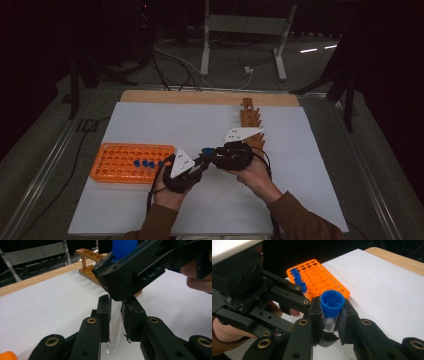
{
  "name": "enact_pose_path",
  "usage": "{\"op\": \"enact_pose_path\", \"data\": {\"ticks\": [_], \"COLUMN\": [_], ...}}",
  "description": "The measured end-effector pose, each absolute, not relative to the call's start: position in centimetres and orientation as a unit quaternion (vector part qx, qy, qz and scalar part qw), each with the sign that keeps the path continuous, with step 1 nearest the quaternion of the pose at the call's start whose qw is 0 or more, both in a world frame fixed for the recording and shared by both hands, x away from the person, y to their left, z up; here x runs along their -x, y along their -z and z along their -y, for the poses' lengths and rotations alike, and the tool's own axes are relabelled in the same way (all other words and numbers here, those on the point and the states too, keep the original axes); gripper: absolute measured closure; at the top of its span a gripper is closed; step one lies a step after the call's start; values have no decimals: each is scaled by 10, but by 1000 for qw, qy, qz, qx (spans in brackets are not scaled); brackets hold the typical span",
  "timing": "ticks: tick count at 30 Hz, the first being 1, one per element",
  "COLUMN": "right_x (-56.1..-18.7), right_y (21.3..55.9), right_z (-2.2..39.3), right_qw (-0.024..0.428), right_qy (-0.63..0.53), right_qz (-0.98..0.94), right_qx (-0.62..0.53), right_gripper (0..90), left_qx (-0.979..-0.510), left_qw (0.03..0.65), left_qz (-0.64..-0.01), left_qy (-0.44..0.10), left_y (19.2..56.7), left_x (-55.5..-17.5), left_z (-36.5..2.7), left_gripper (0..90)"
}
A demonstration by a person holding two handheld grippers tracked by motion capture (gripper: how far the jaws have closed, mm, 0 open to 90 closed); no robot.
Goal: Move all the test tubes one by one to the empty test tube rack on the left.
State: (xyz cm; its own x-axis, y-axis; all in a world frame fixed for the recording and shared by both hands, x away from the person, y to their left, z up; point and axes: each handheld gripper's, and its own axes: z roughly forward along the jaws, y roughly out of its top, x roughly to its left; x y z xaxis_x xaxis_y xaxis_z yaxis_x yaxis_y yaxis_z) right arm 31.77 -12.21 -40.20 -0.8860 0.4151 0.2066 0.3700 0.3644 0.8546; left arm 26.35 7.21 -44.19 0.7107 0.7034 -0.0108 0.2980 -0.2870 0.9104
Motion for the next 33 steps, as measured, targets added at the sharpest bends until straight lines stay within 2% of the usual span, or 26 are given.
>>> {"op": "enact_pose_path", "data": {"ticks": [3, 11, 16, 27, 33], "right_x": [-319, -322, -324, -329, -330], "right_y": [402, 399, 401, 409, 412], "right_z": [124, 134, 141, 153, 163], "right_qw": [17, 40, 53, 82, 103], "right_qy": [-521, -524, -522, -506, -498], "right_qz": [-819, -811, -807, -809, -807], "right_qx": [-240, -255, -271, -288, -302], "right_gripper": [642, 304, 173, 35, 7], "left_qx": [-777, -770, -764, -752, -743], "left_qw": [500, 499, 502, 513, 519], "left_qz": [-326, -344, -351, -362, -368], "left_qy": [-201, -200, -202, -204, -208], "left_y": [443, 444, 442, 435, 429], "left_x": [-265, -268, -268, -264, -260], "left_z": [-73, -82, -88, -106, -123], "left_gripper": [781, 782, 782, 782, 781]}}
